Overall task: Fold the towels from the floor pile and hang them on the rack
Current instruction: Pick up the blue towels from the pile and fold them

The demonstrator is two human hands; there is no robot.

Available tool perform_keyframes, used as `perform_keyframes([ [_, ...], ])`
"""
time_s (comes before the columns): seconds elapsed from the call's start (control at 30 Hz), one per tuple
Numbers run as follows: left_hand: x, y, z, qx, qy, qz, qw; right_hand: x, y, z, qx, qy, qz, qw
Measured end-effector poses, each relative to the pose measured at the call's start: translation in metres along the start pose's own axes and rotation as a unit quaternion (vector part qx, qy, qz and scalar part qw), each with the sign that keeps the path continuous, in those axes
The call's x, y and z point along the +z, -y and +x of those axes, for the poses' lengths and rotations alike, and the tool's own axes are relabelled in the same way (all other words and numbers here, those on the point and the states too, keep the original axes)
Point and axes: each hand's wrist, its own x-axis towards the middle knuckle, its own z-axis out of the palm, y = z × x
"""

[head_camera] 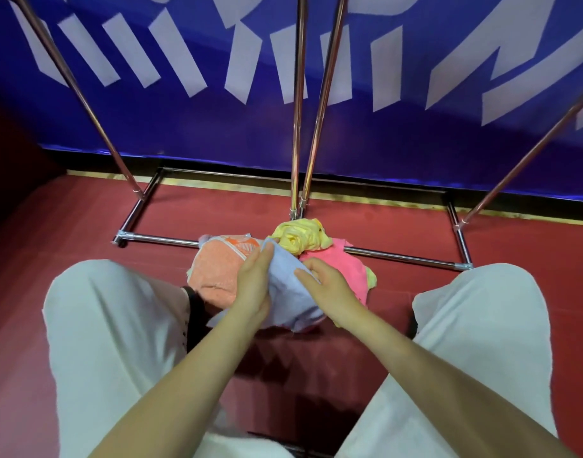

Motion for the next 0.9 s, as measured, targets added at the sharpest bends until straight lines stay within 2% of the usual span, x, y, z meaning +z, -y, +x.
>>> perform_keyframes([
  [0.23,-0.011,-0.024,0.011,0.055,-0.042,-0.020,0.997,-0.009,-0.025,-0.016,0.032,0.033,-0.089,0.995],
  [0.57,-0.056,-0.054,0.032,0.106,-0.135,-0.068,0.983,-0.042,-0.051,-0.025,0.025,0.049,-0.129,0.990],
  [0.73,-0.090,-0.068,0.045,0.124,-0.263,-0.106,0.951,-0.058,-0.067,-0.026,0.074,0.051,-0.101,0.991],
  [0.8,-0.092,-0.068,0.048,0.116,-0.268,-0.130,0.948,-0.066,-0.066,-0.026,0.095,0.043,-0.053,0.993],
  [0.9,-0.082,-0.059,0.048,0.096,-0.213,-0.170,0.957,-0.073,-0.056,-0.029,0.120,0.018,0.020,0.992],
])
